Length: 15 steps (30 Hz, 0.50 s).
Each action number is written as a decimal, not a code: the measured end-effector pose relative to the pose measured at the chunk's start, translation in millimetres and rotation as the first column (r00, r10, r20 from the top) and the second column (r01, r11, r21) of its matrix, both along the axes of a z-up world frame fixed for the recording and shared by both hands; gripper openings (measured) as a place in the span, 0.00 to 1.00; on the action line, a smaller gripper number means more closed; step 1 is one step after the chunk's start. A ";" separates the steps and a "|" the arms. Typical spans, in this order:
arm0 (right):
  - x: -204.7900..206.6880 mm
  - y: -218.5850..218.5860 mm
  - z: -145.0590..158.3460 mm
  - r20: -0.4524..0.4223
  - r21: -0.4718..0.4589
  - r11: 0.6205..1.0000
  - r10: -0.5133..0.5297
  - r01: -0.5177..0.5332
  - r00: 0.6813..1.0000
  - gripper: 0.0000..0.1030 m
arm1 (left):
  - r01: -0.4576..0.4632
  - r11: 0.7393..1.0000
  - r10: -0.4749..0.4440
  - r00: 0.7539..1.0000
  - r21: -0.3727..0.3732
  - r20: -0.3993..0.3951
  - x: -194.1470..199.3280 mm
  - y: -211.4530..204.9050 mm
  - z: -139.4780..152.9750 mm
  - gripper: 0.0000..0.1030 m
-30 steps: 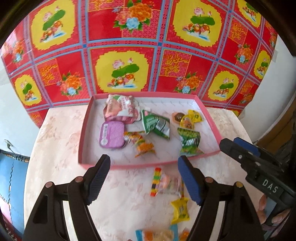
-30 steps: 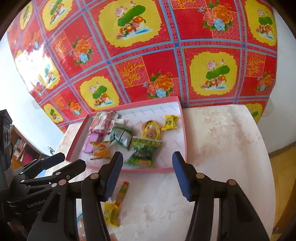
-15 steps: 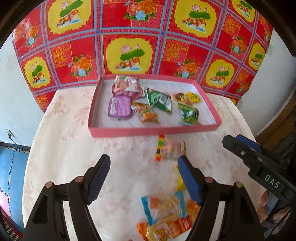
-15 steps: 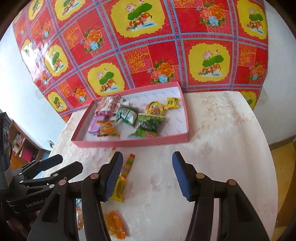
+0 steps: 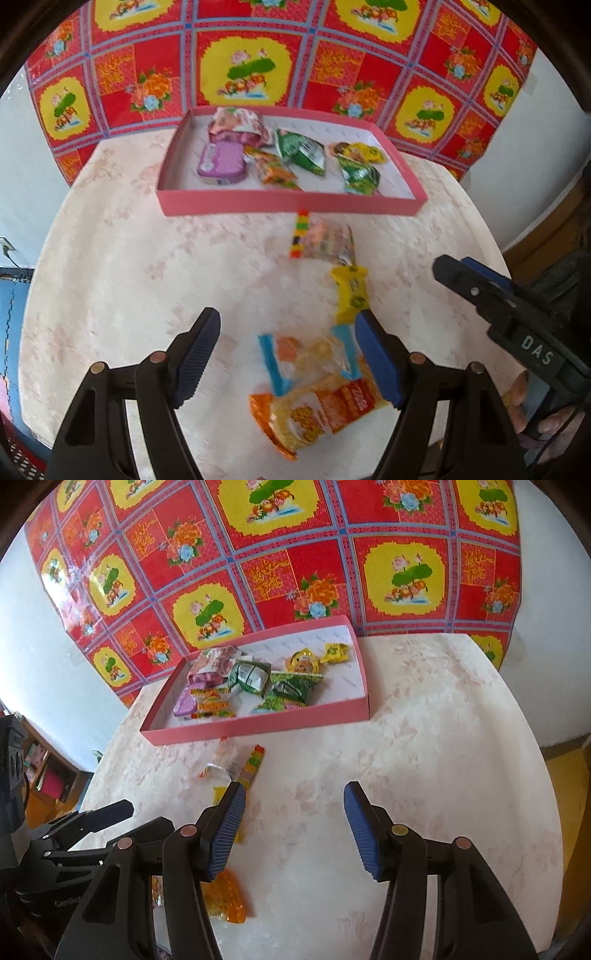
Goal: Organize snacks
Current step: 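Grasp the clear blue-edged candy bag with the left gripper while the right approaches a yellow packet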
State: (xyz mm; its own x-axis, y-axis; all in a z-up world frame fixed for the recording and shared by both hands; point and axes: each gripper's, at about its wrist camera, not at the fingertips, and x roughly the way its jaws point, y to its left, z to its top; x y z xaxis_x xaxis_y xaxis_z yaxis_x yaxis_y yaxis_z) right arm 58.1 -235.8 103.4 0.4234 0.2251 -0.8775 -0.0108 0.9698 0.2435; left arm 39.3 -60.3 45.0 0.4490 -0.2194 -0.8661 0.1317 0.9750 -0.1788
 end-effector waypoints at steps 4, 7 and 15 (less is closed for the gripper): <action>-4.2 -2.9 -4.1 -0.017 -0.004 1.000 -0.009 0.009 1.000 0.55 | 0.028 0.999 -0.027 1.000 0.016 -0.007 -5.0 -9.1 -3.7 0.77; -6.6 -5.8 -6.6 -0.027 -0.001 1.000 -0.018 0.018 0.999 0.55 | 0.037 0.999 -0.037 0.999 0.022 -0.013 -7.2 -12.7 -7.2 0.77; -7.6 -6.6 -12.8 -0.046 0.004 1.000 -0.019 0.019 0.999 0.55 | 0.018 1.000 -0.018 0.999 0.008 -0.037 -6.6 -10.0 -17.2 0.76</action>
